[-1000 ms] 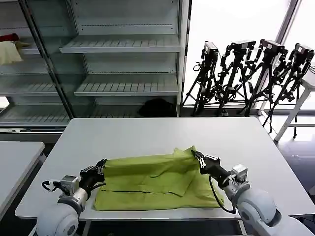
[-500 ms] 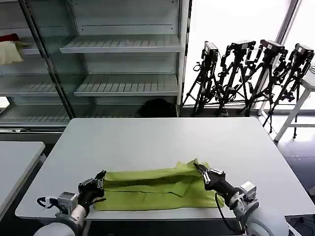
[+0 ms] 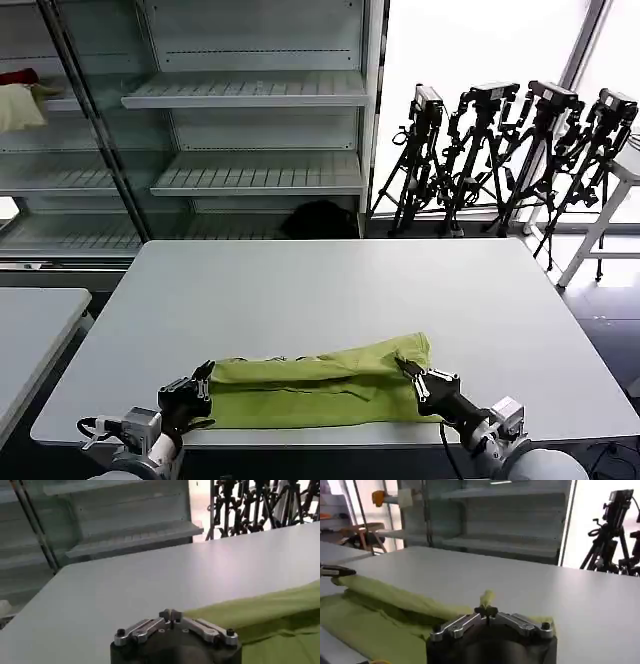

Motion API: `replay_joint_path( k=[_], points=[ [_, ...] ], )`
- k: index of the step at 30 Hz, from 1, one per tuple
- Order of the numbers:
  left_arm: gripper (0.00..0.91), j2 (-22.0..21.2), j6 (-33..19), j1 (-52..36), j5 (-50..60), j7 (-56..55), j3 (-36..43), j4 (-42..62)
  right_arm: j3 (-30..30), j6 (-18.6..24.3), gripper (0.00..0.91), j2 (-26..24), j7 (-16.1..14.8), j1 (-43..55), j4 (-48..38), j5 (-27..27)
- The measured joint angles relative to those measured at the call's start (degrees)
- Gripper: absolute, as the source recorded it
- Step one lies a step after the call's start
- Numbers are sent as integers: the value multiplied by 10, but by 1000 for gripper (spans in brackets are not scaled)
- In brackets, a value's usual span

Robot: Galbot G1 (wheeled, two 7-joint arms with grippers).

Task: Fold and organize the clothes.

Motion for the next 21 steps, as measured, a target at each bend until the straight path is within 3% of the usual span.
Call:
replay_joint_path(
  k=[8, 10, 12, 13, 14, 15, 21],
  points=[
    [10, -2, 4, 0, 7, 1, 5, 6, 2, 4, 0, 4, 8, -22, 2, -3],
    [10, -2, 4, -1, 8, 1, 6, 9, 1, 4, 191, 8, 14, -27, 2, -4],
    [20, -2, 5, -2, 9, 1, 6, 12, -2, 4, 725, 12, 23, -32, 3, -5],
    [262, -2, 5, -2, 10, 1, 6, 13, -3, 4, 907, 15, 28, -34, 4, -5],
    [786, -2, 6, -2, 11, 1, 7, 14, -5, 4, 907, 17, 34, -36, 4, -5],
    [907, -2, 8, -2, 12, 1, 7, 14, -7, 4, 907, 20, 42, -38, 5, -6],
    [907, 3, 18, 3, 23, 1, 6, 9, -16, 2, 907, 41, 99, -39, 8, -8]
  ],
)
